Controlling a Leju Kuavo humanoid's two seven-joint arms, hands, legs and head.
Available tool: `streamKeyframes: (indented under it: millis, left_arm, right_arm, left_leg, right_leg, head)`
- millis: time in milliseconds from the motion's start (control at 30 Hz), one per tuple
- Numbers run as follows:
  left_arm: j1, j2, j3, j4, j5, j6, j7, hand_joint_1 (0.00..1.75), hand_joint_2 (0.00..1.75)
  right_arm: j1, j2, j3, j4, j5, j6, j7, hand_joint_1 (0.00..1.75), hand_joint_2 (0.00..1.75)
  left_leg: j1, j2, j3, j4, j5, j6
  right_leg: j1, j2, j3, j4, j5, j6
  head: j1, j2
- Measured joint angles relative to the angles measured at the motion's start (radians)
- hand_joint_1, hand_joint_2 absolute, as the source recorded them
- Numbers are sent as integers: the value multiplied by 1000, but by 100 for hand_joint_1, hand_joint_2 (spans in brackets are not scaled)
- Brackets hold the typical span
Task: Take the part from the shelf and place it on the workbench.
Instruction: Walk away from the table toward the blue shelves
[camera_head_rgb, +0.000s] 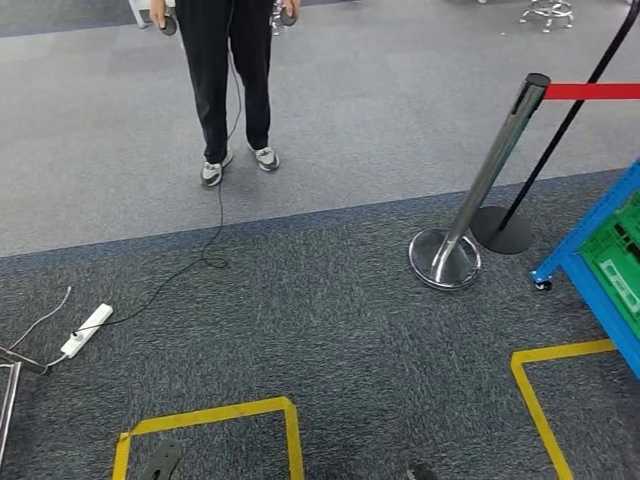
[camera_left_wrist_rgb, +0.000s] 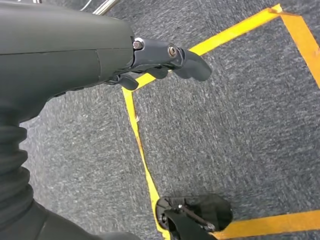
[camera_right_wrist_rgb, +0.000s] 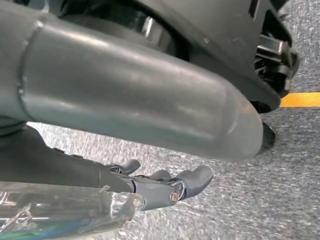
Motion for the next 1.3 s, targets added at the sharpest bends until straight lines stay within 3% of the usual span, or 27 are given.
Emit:
streamKeyframes:
  millis: [33,67,133,200,267,300,333,367,433,500,533,567,633,700,800,867,900,967,1000,1033,1100,1133,1167,1233,1300]
  left_arm:
    - [0,0,0,0,0,-1,7,0,175]
    - [0,0,0,0,0,-2,19,0,175]
    - [-1,-1,0,1,1,-6,56,0,175]
    - [-1,-5,1,2,-2,-13,80,0,175]
    - [-2,-10,2,2,-12,-24,81,0,87]
    - [-4,-11,2,2,-19,-28,75,0,44]
    - [-6,-12,2,2,-25,-31,67,0,0]
    - [-8,-12,1,2,-31,-33,56,0,0]
    - [-8,-13,0,2,-39,-38,38,0,0]
    - [-11,-14,-1,2,-41,-44,23,0,0]
    - [-16,-15,-1,2,-41,-48,22,0,0]
    - [-21,-16,-1,2,-41,-51,26,0,0]
    - [-27,-22,0,2,-40,-51,39,0,0]
    - [-23,-30,0,2,-39,-47,42,0,0]
    - [-16,-38,0,2,-39,-45,32,0,0]
    - [-16,-41,0,2,-39,-45,26,0,0]
    - [-16,-41,0,2,-40,-45,25,0,0]
    - [-13,-42,0,2,-40,-46,24,0,0]
    - [-10,-42,0,2,-40,-46,24,0,0]
    - [-8,-42,0,2,-40,-46,24,0,0]
    - [-5,-43,0,2,-40,-46,23,0,0]
    - [-4,-43,0,2,-40,-46,23,0,0]
    - [-5,-43,0,2,-40,-46,23,0,0]
    - [-6,-44,0,2,-39,-46,23,0,0]
    - [-7,-45,0,2,-39,-46,21,0,0]
  right_arm:
    - [1,0,0,0,0,0,-1,0,0]
    - [2,0,0,0,0,0,-2,0,0]
    - [-2,0,0,0,3,0,-4,0,0]
    - [-9,0,0,0,10,0,-3,0,0]
    - [-12,-1,2,0,16,-2,1,0,0]
    - [-11,-1,2,0,16,-3,3,0,0]
    - [-10,-1,2,0,16,-5,3,0,0]
    - [-12,-1,2,0,14,-7,1,0,0]
    - [-23,-2,3,0,10,-10,-7,0,0]
    - [-31,-2,3,0,7,-16,-13,0,0]
    - [-30,-2,3,0,7,-23,-17,0,0]
    - [-29,-2,3,0,7,-31,-22,0,0]
    - [-32,-7,4,-1,9,-41,-37,0,0]
    - [-42,-11,5,-1,12,-38,-47,0,0]
    - [-48,-14,7,-1,17,-34,-44,0,0]
    - [-47,-17,9,-1,18,-34,-39,0,0]
    - [-48,-17,11,-2,18,-34,-38,0,0]
    - [-49,-17,14,-2,19,-34,-38,0,0]
    - [-48,-17,15,-2,19,-34,-38,0,0]
    - [-46,-17,15,-2,19,-34,-38,0,0]
    - [-44,-18,15,-2,19,-34,-38,0,0]
    - [-44,-18,15,-2,19,-34,-38,0,0]
    - [-44,-18,15,-2,19,-33,-38,0,0]
    - [-46,-18,16,-2,20,-33,-37,0,0]
    - [-46,-18,16,-2,20,-33,-35,0,0]
  left_leg:
    - [1,-2,-4,0,16,0]
    - [3,-6,9,-35,48,-2]
    - [13,-45,64,-158,114,-7]
    - [21,-84,98,-235,135,-7]
    - [18,-79,102,-245,133,6]
    - [17,-68,102,-247,134,13]
    - [16,-58,103,-248,135,22]
    - [15,-46,103,-249,136,29]
    - [8,-23,104,-249,135,38]
    - [2,-1,104,-249,133,41]
    - [0,6,105,-249,133,42]
    - [-1,10,106,-249,132,43]
    - [-3,13,111,-249,127,39]
    - [-7,15,115,-249,120,30]
    - [-4,15,120,-254,115,14]
    - [-2,11,109,-224,100,5]
    - [-1,8,86,-180,81,2]
    - [-2,3,9,-51,38,-2]
    - [-2,2,-28,0,32,-3]
    - [-2,1,-52,21,44,-3]
    - [-1,0,-47,-39,120,-4]
    - [0,0,-26,-104,167,-4]
    - [0,-2,0,-168,193,-3]
    - [-1,-6,33,-240,203,5]
    - [-1,-8,41,-248,186,20]
  right_leg:
    - [-1,14,0,0,0,1]
    - [-3,28,1,1,1,3]
    - [-5,57,-3,6,2,12]
    - [-5,82,-12,12,4,25]
    - [-10,104,-23,8,9,37]
    - [-11,99,-27,8,10,42]
    - [-11,78,-35,20,2,45]
    - [-9,47,-51,50,-16,48]
    - [-6,-14,-109,168,-79,50]
    - [-5,-31,-161,279,-121,50]
    - [-5,-33,-163,290,-117,48]
    - [-5,-34,-145,261,-96,46]
    - [-4,-40,-70,131,-42,41]
    - [0,-44,-12,36,-21,34]
    - [5,-42,3,17,-26,19]
    - [4,-38,16,6,-27,7]
    - [2,-36,24,2,-29,1]
    - [3,-33,37,0,-38,-7]
    - [3,-30,44,0,-44,-9]
    - [2,-25,53,0,-51,-10]
    - [1,-16,75,0,-67,-6]
    - [-1,-13,83,0,-77,-1]
    - [0,-9,90,1,-89,5]
    - [3,-5,100,-3,-106,18]
    - [3,-5,112,-5,-111,27]
  head:
    - [0,0]
    - [0,0]
    - [-1,0]
    - [-1,0]
    - [-1,0]
    - [-1,0]
    - [2,0]
    - [5,0]
    - [10,0]
    - [9,0]
    - [9,0]
    - [10,0]
    - [10,0]
    - [9,0]
    - [8,0]
    - [5,0]
    - [3,0]
    - [-1,0]
    - [-1,0]
    - [-1,0]
    - [-2,0]
    - [-2,0]
    - [-4,0]
    - [-6,0]
    - [-3,0]
